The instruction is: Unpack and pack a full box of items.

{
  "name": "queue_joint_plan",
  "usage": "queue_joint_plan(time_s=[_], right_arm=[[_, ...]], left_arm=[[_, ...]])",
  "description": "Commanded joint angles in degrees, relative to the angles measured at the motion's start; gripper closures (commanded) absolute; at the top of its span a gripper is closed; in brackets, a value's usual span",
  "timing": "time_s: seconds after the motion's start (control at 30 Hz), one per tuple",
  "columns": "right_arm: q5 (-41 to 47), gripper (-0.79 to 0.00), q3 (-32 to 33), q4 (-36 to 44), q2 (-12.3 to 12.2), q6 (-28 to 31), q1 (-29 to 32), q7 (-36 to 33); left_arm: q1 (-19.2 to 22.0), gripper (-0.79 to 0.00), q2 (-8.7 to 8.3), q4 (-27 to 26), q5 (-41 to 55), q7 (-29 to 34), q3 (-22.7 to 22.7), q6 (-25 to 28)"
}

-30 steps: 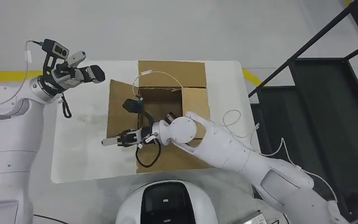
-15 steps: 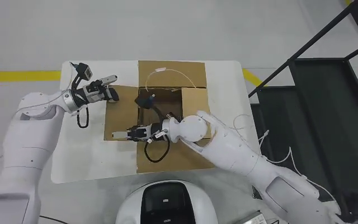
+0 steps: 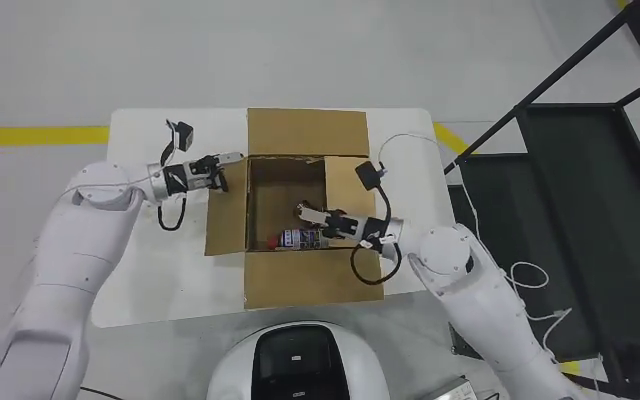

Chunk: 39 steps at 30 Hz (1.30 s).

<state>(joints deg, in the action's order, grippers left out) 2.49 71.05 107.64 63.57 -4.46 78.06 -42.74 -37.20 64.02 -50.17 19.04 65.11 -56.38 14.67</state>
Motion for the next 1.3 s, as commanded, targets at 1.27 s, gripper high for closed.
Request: queue_joint_plan(time_s=[1.27], right_arm=[[6.0, -0.785, 12.0, -0.8, -1.7, 4.9, 9.2, 0.6]], left_arm=[[8.2, -0.785, 7.76, -12.9, 2.6, -5.8, 15.7, -0.6]])
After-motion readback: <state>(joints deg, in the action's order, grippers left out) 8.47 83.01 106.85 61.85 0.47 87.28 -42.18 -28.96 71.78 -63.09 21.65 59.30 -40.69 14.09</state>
